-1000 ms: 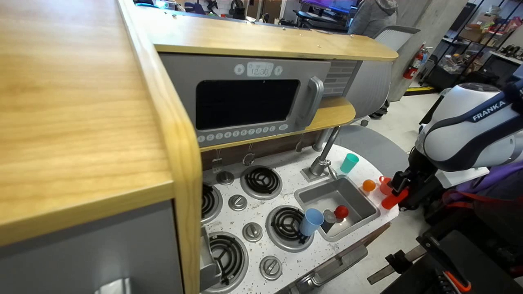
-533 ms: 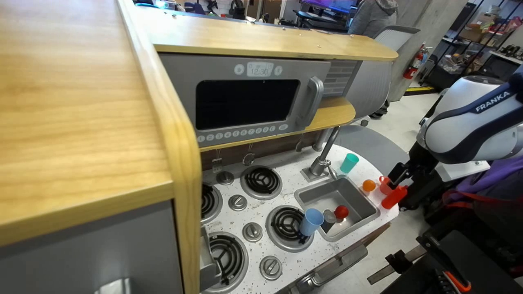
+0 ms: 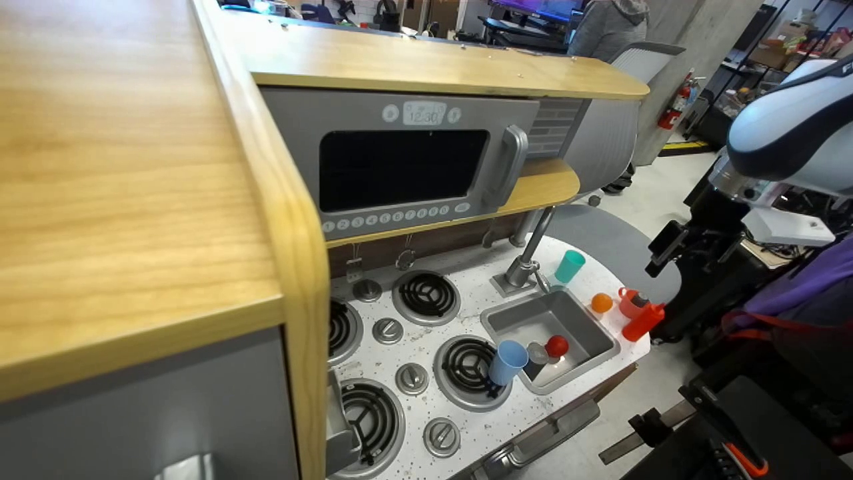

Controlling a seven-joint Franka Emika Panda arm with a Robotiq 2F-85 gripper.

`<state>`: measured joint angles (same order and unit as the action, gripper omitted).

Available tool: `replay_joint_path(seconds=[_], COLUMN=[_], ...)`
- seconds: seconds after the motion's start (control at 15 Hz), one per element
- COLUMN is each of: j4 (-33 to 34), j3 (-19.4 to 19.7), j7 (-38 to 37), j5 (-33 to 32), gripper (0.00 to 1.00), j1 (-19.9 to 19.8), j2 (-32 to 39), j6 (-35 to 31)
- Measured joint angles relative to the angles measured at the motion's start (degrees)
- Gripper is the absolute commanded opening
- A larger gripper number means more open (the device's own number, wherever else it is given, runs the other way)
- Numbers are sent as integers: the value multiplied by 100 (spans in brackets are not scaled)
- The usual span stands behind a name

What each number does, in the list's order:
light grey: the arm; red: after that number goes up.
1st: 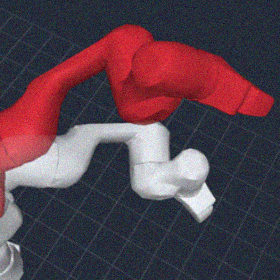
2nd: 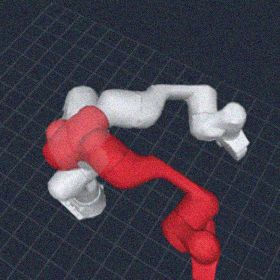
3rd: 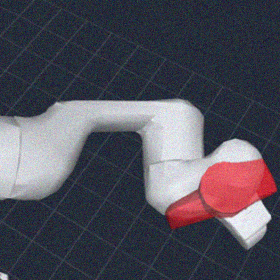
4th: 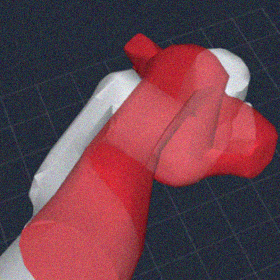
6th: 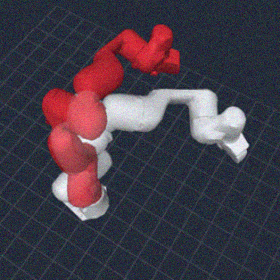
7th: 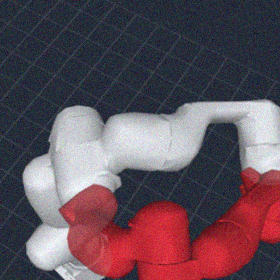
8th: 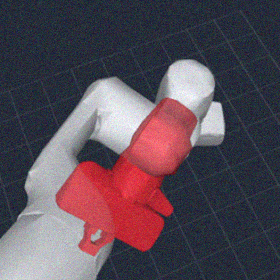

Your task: Remove the ketchup bottle from the sink then move the blue cup closer to the orange cup

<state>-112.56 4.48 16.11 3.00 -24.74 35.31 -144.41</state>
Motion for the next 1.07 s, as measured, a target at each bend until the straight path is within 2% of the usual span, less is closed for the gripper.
replay_joint_path(seconds=[0.27, 0.47, 0.8, 1.07], j4=[430, 782, 1632, 2526], j3=[16, 26, 24, 24], j7=[-15, -62, -152, -284], j5=[395, 420, 420, 418], gripper=[100, 100, 100, 100], j1=[-122, -117, -65, -30], j2=[-12, 181, 919, 1558], j6=[247, 258, 365, 783])
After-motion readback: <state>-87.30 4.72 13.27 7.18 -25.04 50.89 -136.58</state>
